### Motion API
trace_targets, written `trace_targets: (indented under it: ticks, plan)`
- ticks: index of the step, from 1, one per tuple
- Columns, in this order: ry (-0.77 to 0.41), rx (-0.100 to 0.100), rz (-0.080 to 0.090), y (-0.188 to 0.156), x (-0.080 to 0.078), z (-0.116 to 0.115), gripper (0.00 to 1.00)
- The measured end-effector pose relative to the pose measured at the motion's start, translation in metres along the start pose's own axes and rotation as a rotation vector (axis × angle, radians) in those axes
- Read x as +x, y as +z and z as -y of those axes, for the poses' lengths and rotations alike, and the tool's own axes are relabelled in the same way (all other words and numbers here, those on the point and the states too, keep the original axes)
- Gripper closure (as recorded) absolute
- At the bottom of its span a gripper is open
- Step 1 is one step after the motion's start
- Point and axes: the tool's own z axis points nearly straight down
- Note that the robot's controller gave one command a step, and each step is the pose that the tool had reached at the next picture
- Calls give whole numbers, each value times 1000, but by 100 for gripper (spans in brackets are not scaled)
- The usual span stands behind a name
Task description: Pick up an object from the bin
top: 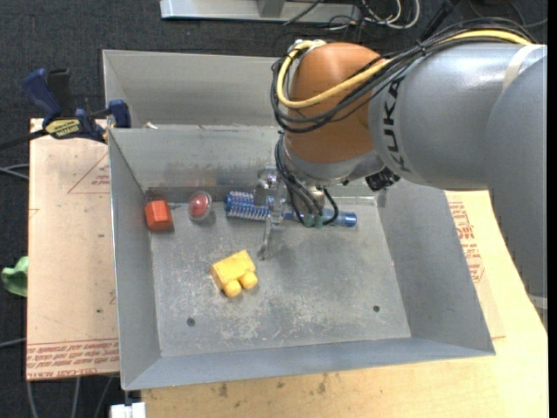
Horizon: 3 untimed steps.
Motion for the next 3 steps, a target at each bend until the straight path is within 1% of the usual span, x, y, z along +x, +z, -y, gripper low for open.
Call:
trace_targets:
  ticks: [1,2,3]
  plan:
    - [34,0,-8,119,31,-7,0]
    - [37,-3,5,111,26,-7,100]
    - [104,-5,10,-45,23,-15,100]
